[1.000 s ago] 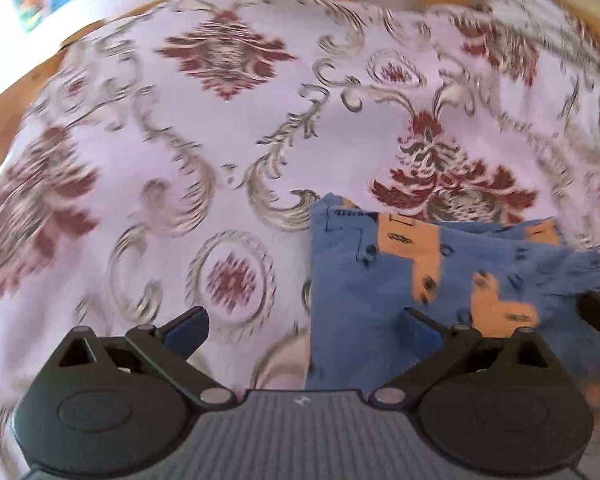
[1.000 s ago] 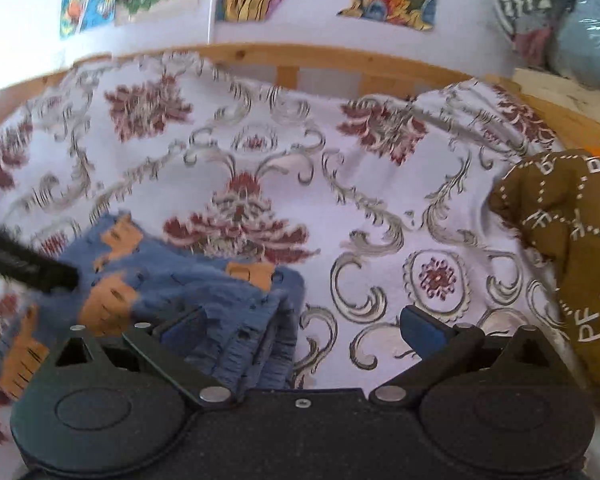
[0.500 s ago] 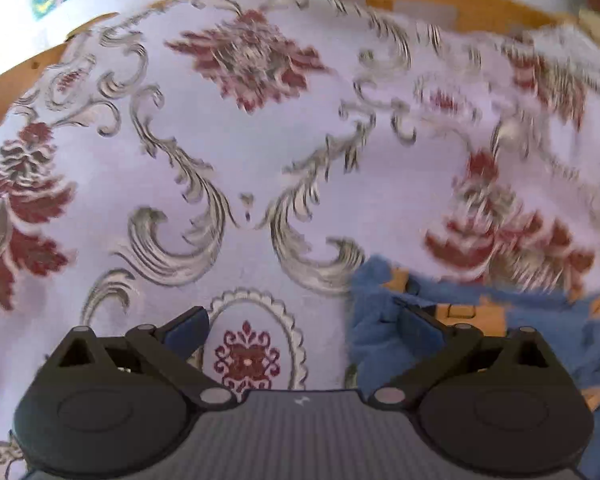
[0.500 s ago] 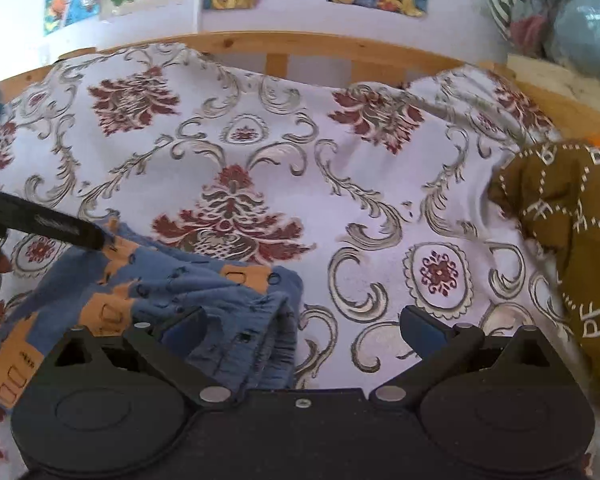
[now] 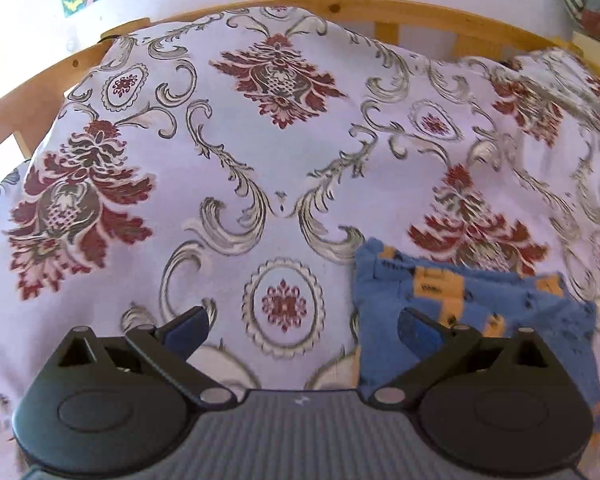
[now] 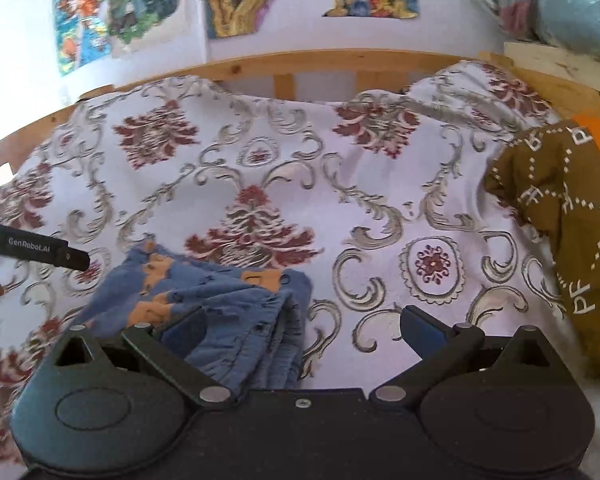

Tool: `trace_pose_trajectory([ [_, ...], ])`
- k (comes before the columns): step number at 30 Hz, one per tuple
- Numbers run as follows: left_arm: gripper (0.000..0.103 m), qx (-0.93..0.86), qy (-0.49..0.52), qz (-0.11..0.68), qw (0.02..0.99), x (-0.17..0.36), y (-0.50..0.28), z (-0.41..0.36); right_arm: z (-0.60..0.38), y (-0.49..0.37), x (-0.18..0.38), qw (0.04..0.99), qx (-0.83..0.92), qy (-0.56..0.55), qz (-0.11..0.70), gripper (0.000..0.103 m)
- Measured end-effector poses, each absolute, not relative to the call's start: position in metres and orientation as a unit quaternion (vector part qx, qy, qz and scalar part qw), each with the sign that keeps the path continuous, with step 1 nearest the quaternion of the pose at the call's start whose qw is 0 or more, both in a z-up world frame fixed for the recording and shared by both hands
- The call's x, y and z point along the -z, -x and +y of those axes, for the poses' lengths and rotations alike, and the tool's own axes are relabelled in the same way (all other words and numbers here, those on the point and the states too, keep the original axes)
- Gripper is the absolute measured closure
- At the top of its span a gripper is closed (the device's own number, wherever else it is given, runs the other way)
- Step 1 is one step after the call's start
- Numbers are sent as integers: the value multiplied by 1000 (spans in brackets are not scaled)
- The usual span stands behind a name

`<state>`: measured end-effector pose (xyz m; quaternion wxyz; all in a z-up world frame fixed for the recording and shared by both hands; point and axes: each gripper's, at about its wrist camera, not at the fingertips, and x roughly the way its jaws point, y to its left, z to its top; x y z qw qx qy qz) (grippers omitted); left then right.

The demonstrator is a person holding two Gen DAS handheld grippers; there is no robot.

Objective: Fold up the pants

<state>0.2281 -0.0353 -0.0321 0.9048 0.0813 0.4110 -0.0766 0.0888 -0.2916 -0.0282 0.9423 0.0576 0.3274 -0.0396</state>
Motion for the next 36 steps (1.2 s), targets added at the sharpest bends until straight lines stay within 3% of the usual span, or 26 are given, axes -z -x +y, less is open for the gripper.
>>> trace_pose_trajectory([
  [6,0,140,-124,483,855,31,-209,-28,-308,-100,15,909,-70,-72,405,1],
  [9,0,151,-49,517,841,49,-213,-15,-321,-109,21,890,-85,-111,434,1],
  [13,0,134,54,562,814,74,-226,-2,-350,-115,51,869,-71,-245,425,1],
  [18,0,160,51,530,831,71,-243,-12,-355,-132,66,860,-70,-247,441,4],
  [27,0,173,59,527,830,78,-247,-16,-353,-139,80,856,-85,-258,441,1],
  [33,0,218,93,522,819,74,-247,-13,-355,-140,85,832,-125,-315,439,13],
  [36,4,203,104,540,810,82,-254,-9,-364,-138,91,828,-105,-340,434,28],
])
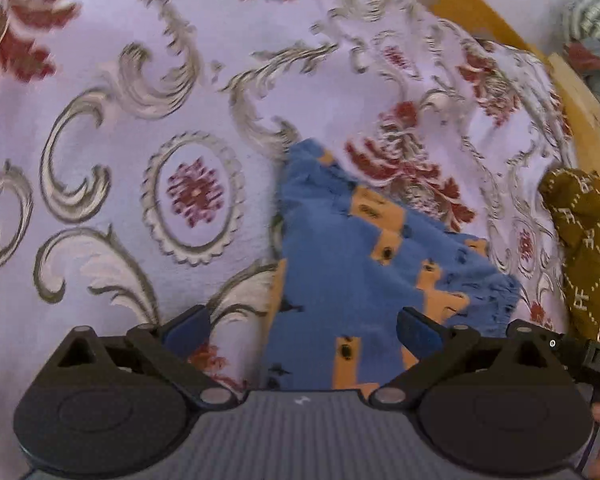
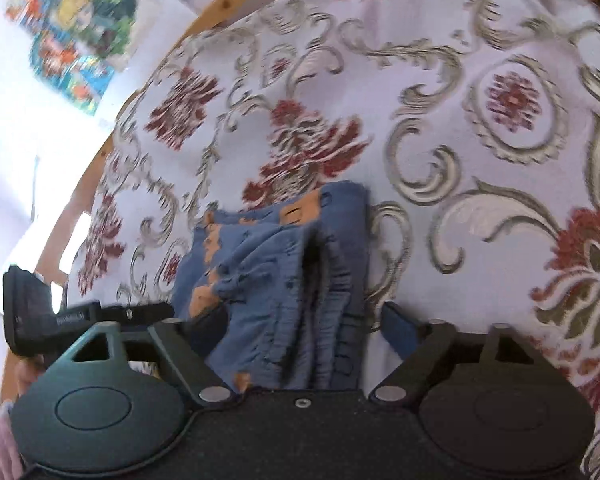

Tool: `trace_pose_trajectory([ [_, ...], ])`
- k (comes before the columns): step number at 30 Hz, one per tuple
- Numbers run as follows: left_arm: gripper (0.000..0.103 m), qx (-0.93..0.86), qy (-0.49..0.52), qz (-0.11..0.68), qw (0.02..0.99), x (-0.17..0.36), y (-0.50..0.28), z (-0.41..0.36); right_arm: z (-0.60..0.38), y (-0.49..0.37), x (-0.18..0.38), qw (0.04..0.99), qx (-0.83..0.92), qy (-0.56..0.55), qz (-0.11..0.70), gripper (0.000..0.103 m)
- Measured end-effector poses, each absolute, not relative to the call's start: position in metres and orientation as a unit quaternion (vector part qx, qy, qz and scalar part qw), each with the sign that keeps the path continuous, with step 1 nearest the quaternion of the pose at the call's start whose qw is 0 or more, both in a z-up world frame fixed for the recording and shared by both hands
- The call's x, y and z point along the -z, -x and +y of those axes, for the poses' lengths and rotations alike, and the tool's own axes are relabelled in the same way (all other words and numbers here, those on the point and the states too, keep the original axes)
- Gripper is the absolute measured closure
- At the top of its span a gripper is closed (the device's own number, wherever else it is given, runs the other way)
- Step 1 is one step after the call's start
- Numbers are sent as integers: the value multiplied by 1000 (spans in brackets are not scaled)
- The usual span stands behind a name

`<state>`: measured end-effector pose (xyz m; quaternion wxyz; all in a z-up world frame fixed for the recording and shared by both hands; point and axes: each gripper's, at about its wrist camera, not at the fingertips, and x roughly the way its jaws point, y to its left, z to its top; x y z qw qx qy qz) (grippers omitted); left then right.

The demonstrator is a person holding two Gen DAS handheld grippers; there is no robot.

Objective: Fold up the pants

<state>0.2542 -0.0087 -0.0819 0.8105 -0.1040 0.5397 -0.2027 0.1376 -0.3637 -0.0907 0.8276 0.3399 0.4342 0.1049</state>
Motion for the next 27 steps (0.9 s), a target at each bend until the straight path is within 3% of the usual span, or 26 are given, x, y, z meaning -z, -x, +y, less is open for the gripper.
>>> trace_pose_trajectory([
  [3,13,191,131,543,807,83,-258,-1,-368,-136,93,827,-86,-346,434,47],
  [4,20,189,133,543,807,82,-258,0,-366,-136,93,828,-86,-343,436,50],
  [6,34,194,133,545,805,81,-257,0,-361,-136,94,826,-96,-340,439,54],
  [8,58,205,133,550,799,82,-255,-2,-355,-136,93,830,-100,-325,441,59],
  [14,82,209,110,547,803,81,-251,-5,-349,-133,90,843,-91,-302,436,72],
  [19,90,201,48,519,829,69,-235,-20,-309,-125,70,892,-85,-154,416,76],
  [27,92,201,-59,434,876,43,-198,-47,-263,-102,51,928,-59,6,368,81],
])
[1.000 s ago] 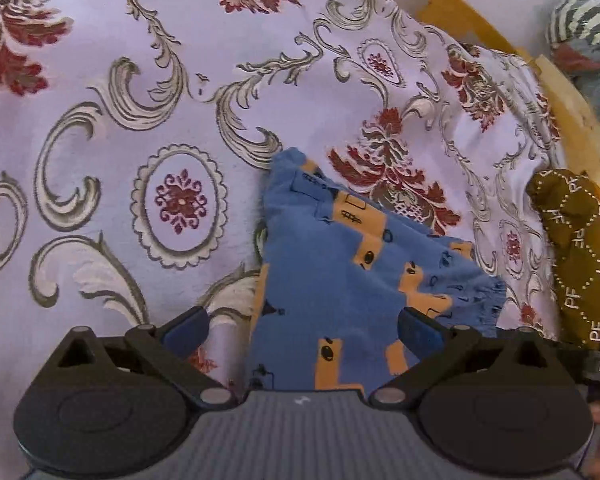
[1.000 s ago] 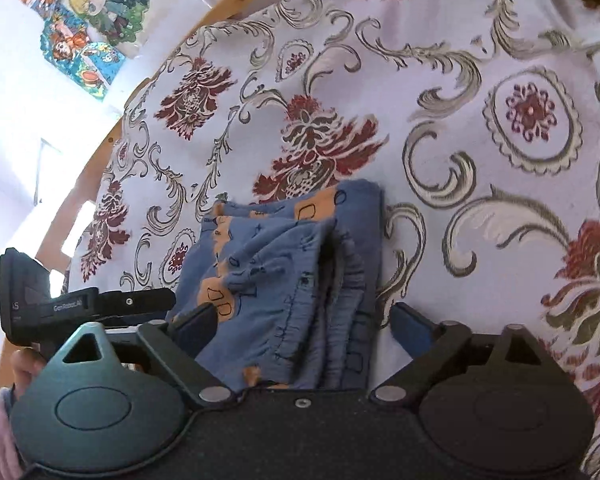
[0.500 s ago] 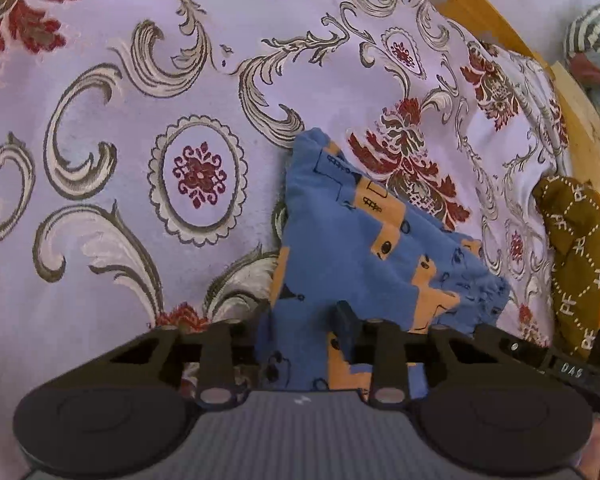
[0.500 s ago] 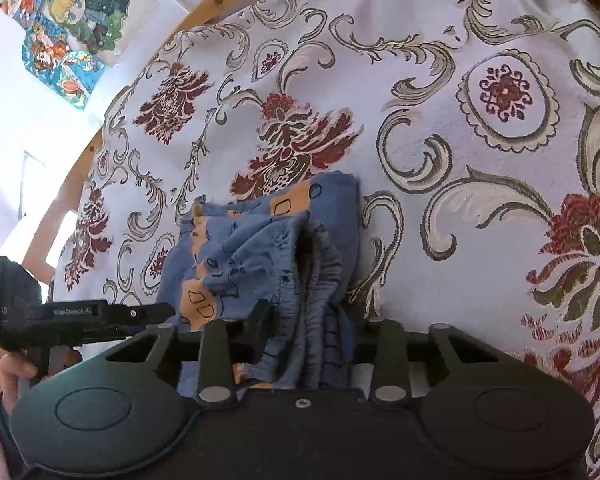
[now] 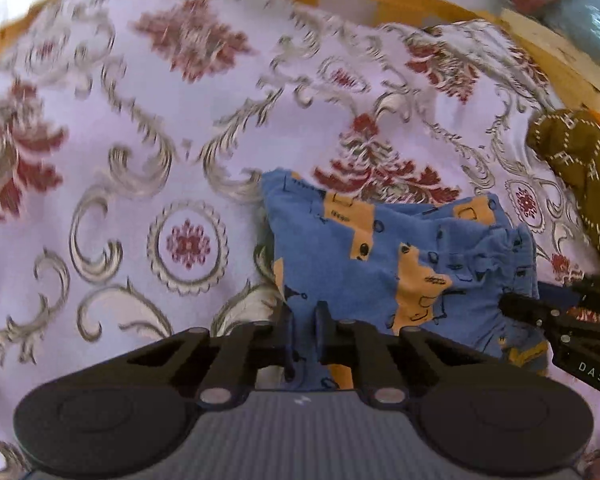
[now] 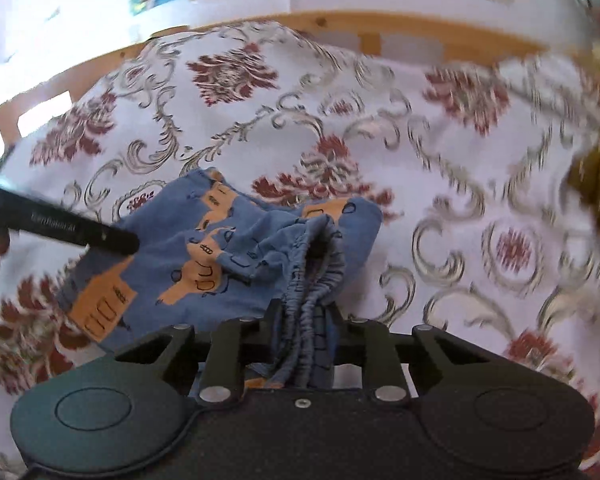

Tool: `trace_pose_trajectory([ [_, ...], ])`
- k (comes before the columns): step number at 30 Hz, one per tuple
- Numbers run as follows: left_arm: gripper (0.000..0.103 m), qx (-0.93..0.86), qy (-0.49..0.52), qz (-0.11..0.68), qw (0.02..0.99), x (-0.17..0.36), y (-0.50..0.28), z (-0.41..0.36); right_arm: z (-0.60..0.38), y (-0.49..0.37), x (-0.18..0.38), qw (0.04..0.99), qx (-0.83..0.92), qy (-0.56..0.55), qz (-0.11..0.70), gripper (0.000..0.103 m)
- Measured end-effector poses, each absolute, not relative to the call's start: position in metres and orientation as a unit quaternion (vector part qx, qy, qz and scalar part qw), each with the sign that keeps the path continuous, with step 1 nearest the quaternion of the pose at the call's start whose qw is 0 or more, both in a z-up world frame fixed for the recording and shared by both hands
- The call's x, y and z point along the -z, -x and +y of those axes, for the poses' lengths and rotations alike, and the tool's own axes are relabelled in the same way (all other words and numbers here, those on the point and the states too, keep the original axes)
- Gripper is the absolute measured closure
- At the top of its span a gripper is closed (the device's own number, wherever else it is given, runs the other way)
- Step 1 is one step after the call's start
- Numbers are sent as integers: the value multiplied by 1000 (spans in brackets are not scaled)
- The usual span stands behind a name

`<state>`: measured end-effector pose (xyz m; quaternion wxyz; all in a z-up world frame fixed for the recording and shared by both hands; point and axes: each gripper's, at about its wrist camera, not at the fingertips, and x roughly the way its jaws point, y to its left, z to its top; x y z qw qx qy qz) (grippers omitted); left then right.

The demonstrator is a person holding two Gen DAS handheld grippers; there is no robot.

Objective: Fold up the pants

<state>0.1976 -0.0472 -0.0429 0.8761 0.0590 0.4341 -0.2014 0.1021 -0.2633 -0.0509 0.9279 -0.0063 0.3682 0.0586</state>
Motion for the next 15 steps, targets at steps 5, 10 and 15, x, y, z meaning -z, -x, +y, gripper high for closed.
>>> trace_pose_trajectory([
  [5,93,201,-103,370,901,33,-180,-61,-240,-91,43,943,-50,102,313,82],
  [10,93,188,-119,290,931,19,-175,-76,-238,-95,33,956,-31,142,255,82],
  [15,92,190,-16,304,933,18,-228,-81,-268,-136,28,964,-12,99,247,81],
])
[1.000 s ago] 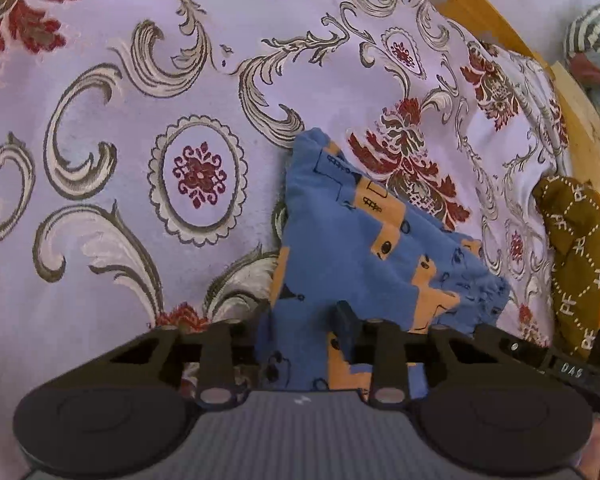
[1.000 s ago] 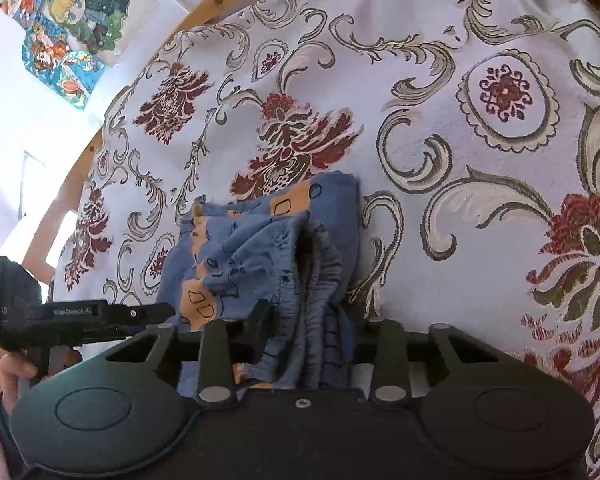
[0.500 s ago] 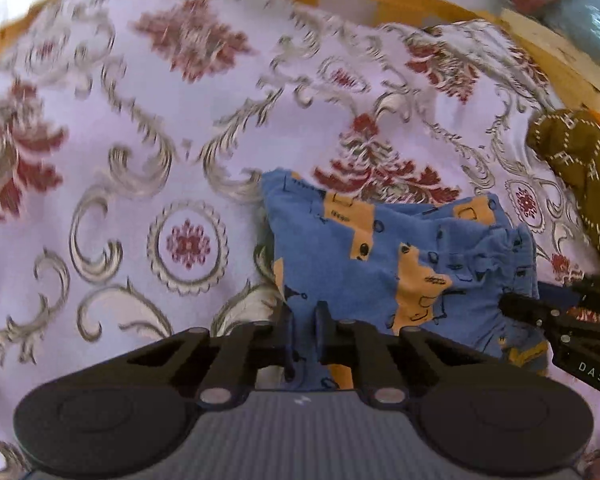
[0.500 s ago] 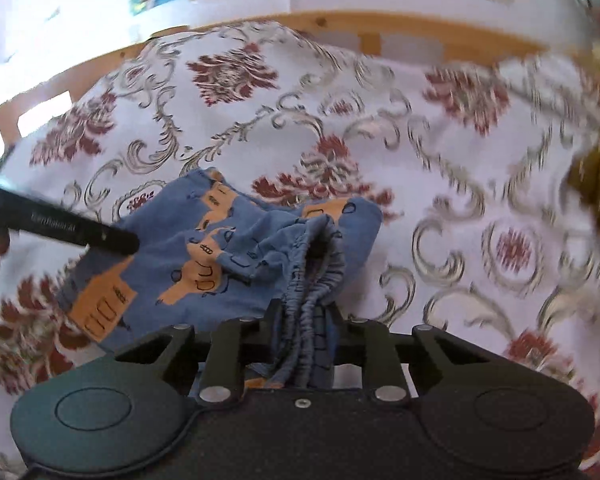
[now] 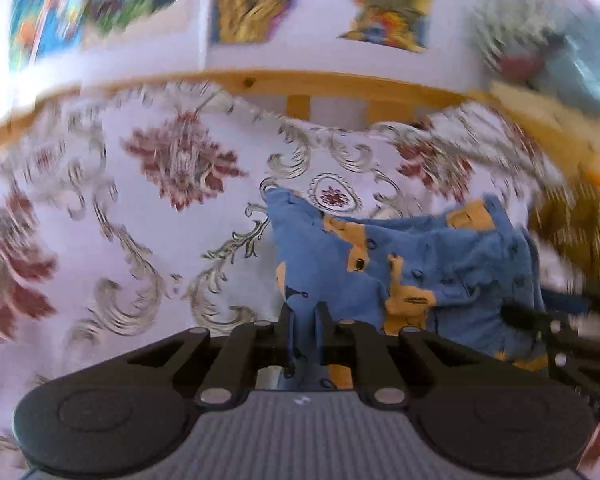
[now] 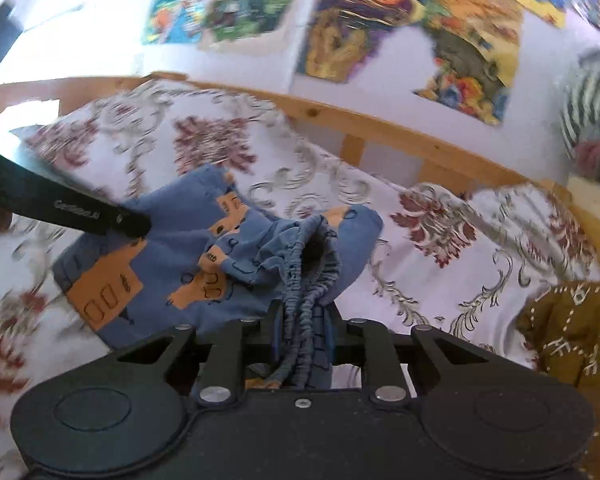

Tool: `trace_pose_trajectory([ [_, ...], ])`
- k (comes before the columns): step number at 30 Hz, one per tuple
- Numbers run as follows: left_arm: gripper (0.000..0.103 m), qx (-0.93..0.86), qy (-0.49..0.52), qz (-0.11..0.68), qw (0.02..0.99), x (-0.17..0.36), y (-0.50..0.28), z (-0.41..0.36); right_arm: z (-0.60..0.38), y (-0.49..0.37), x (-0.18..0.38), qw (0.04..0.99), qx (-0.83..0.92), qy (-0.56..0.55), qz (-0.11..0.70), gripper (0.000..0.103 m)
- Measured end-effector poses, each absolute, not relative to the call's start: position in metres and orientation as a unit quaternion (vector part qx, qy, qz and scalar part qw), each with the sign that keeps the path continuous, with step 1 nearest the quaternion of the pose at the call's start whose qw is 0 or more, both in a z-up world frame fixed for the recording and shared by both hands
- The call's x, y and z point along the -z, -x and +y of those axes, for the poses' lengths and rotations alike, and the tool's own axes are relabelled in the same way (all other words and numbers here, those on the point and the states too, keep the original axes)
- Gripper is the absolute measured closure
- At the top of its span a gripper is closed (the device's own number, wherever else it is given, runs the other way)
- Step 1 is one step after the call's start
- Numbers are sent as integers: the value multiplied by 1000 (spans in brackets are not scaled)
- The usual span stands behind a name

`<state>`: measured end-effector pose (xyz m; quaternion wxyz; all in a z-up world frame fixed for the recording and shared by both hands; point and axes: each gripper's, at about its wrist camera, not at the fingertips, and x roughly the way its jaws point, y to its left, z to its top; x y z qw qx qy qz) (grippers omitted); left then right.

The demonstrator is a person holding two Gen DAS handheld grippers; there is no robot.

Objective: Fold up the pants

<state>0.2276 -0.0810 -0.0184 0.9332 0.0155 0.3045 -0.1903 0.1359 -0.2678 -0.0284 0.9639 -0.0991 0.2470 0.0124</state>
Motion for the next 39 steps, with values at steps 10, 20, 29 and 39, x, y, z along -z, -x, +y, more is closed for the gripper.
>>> trace_pose_trajectory([
  [10,81,177,-36,360,915,78,-261,-87,-313,-193,78,946,3,3,325,73],
  [20,26,147,0,375,915,70,-263,-74,-316,-183,70,949,19,-23,313,20],
  [29,0,111,40,329,937,25,-217,-44,-296,-131,23,971,36,-7,238,1],
  [39,0,88,48,287,953,-7,-139,-23,-266,-51,-10,983,49,5,176,1],
])
